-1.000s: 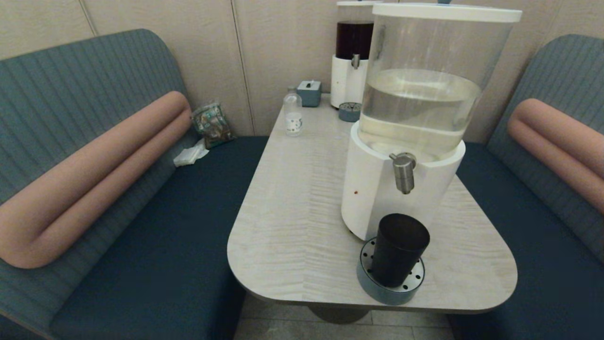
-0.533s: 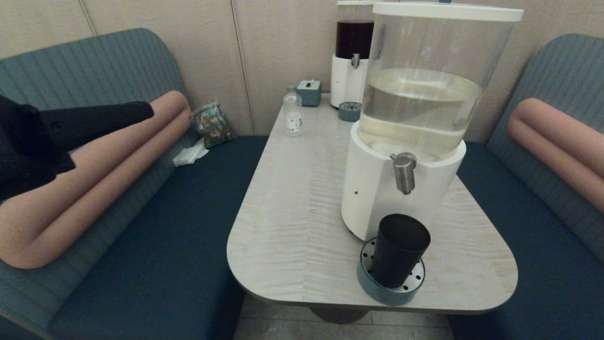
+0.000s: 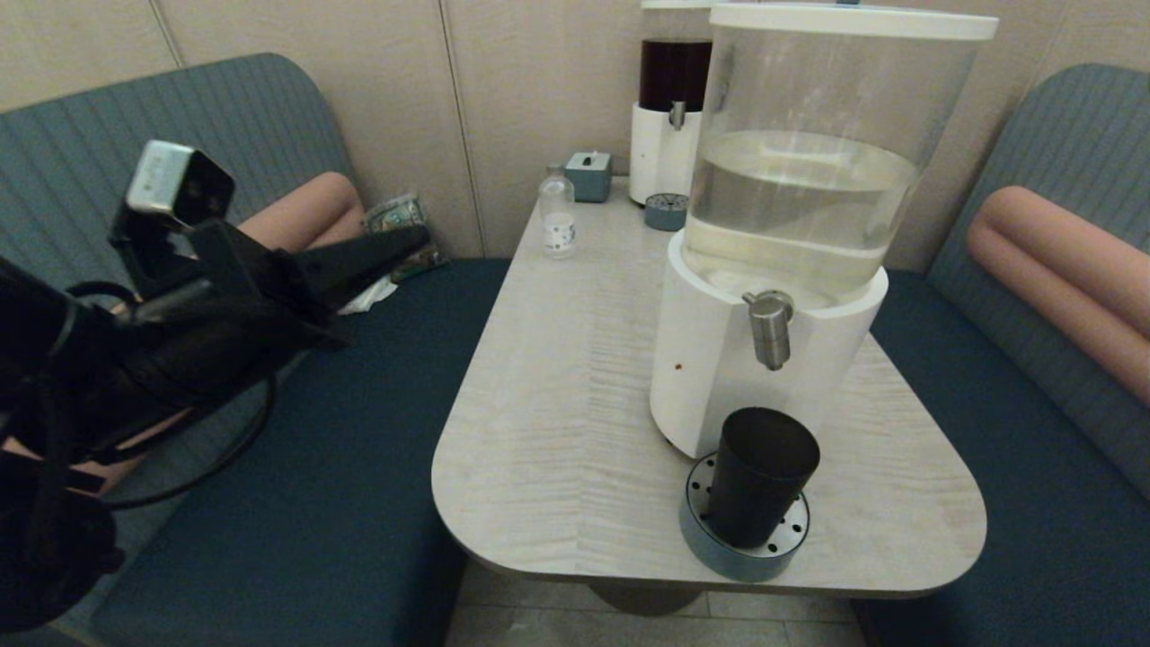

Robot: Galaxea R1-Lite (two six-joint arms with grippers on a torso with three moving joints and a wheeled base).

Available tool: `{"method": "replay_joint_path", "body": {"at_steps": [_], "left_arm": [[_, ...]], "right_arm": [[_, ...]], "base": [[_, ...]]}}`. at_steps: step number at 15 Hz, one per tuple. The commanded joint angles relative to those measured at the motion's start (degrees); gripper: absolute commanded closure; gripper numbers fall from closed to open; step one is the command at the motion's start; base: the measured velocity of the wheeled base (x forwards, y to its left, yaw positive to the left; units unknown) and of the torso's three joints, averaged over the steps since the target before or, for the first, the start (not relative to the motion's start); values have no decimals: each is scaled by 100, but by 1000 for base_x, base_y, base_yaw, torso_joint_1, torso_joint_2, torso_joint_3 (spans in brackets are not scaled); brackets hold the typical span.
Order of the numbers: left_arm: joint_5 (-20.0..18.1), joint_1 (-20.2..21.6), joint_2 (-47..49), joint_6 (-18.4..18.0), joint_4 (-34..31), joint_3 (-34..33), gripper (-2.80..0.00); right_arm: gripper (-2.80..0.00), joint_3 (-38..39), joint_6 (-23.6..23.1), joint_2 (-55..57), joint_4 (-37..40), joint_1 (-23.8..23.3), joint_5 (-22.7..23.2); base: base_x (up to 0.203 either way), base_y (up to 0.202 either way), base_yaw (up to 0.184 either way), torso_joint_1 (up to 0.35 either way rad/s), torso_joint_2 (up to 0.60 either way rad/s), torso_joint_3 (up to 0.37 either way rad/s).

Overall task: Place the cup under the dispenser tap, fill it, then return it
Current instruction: Turn off the faucet

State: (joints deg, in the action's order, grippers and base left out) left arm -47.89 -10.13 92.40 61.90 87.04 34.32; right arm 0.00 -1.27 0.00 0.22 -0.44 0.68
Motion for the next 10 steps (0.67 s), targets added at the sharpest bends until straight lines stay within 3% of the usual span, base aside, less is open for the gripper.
{"method": "replay_joint_path", "body": {"at_steps": [1,3,5,10], "left_arm": [[-213,-274,1197,-2554,59,23,0],[-295,-581,1864,-3478,61,301,0],[-219,-831,2309,-4023,62,993,0],[147,-1210,2694,-4227,62,2310,0]], "right_arm": [[0,9,-5,9,5,0,2],[0,1,-5,9,2,0,2],[0,0,-5,9,-2,0,2],[0,1,-5,9,5,0,2]], "base": [[0,0,0,0,0,0],[0,0,0,0,0,0],[0,0,0,0,0,0],[0,0,0,0,0,0]]}}
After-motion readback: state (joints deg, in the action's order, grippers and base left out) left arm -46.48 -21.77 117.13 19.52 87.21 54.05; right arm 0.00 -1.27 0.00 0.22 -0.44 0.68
